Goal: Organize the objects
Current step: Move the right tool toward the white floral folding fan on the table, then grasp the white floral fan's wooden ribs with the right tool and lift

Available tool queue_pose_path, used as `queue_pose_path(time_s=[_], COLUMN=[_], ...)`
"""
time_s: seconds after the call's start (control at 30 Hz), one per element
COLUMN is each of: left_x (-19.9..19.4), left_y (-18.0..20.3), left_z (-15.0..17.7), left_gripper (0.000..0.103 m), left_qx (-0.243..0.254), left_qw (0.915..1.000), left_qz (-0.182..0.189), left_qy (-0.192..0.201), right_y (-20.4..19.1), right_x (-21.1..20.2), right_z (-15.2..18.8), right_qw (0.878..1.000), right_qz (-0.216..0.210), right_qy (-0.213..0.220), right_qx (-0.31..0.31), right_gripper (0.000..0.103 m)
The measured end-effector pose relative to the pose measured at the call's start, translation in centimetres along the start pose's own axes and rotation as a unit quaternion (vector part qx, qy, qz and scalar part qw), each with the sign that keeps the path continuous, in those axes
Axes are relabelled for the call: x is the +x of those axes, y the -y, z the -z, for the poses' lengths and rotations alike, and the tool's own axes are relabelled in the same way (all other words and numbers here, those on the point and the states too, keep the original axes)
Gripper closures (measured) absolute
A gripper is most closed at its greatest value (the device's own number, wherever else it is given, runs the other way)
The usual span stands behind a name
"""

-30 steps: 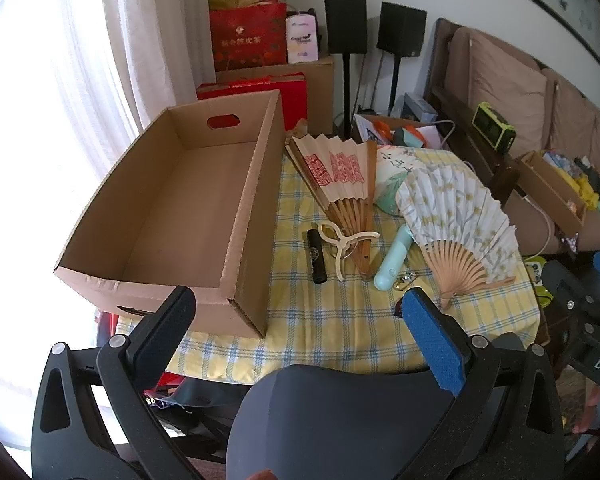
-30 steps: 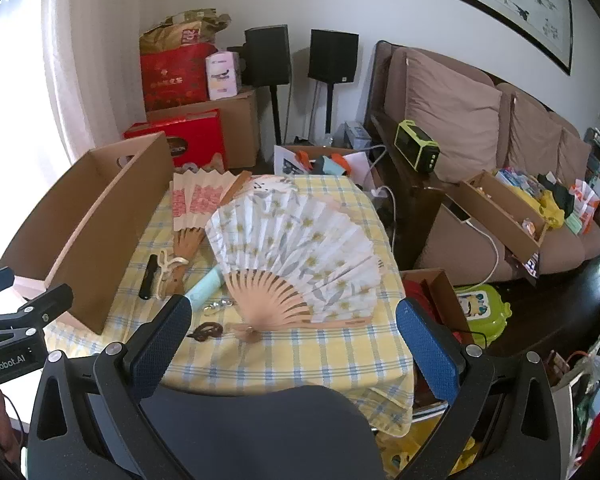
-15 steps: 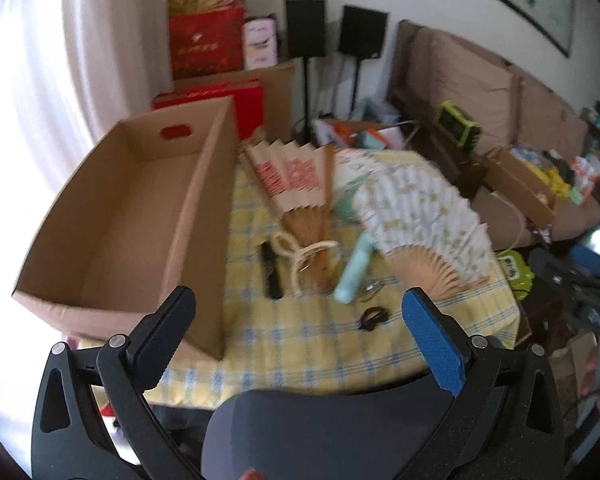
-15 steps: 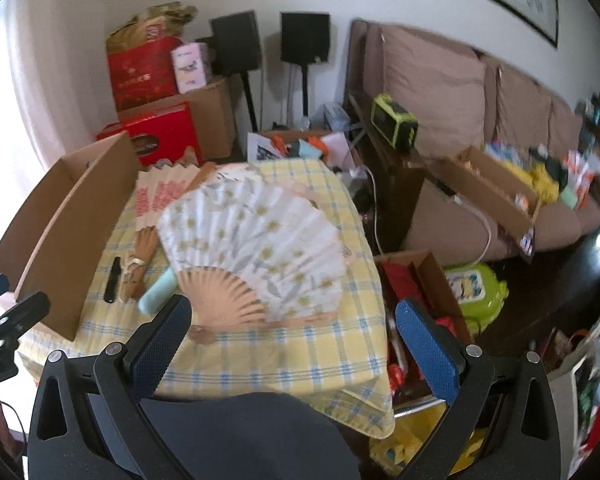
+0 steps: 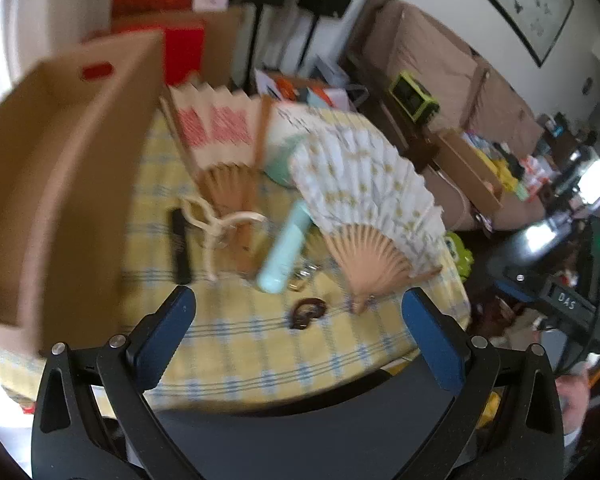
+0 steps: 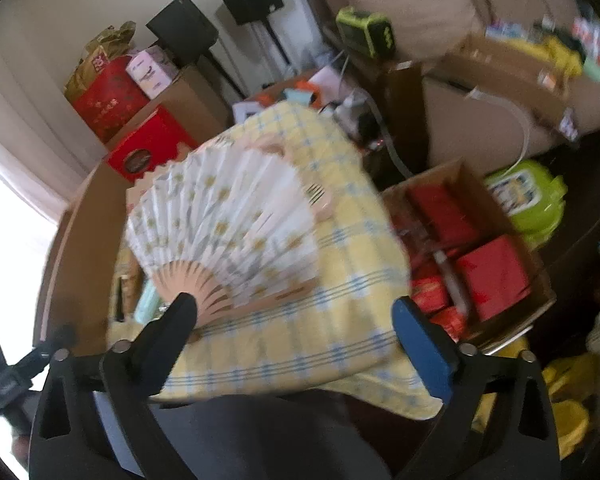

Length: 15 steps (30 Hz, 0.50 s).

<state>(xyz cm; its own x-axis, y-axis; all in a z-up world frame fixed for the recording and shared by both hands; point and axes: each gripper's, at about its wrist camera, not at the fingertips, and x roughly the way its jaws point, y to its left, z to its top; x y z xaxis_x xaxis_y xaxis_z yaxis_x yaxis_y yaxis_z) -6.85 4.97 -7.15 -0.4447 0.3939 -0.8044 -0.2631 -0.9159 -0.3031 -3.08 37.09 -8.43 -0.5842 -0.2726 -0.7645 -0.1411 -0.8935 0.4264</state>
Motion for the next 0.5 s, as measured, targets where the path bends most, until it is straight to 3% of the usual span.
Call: queue_pose_path(time_s=[0.17,0.37,0.5], left_x=[3.1,6.4,7.1], left_y=[0.6,1.6,2.6], left_z=[-0.7,-1.0,-0.7], left_gripper=[0.009,0.025,0.026], left_qx=[-0.008,-0.006,0.016], left_qw=[0.9991,0.9949,0.9947], left_qz=[0.028,0.069,0.062], left_qy=[-0.030,-0.074,-0.081], right_y=[-0.4,-1.5,-2.2], right_x=[1.9,3.9,6.0], right_z=[0.3,0.2,0.4], right_qw=[0.998,0.991,0.979], right_qz=[-0.046,-0.101,-0.145], right_qy=[-0.040,-0.083,-0.131], right_qx=[0.014,0.031,0.056], right_gripper=[0.018,0.041,0.042])
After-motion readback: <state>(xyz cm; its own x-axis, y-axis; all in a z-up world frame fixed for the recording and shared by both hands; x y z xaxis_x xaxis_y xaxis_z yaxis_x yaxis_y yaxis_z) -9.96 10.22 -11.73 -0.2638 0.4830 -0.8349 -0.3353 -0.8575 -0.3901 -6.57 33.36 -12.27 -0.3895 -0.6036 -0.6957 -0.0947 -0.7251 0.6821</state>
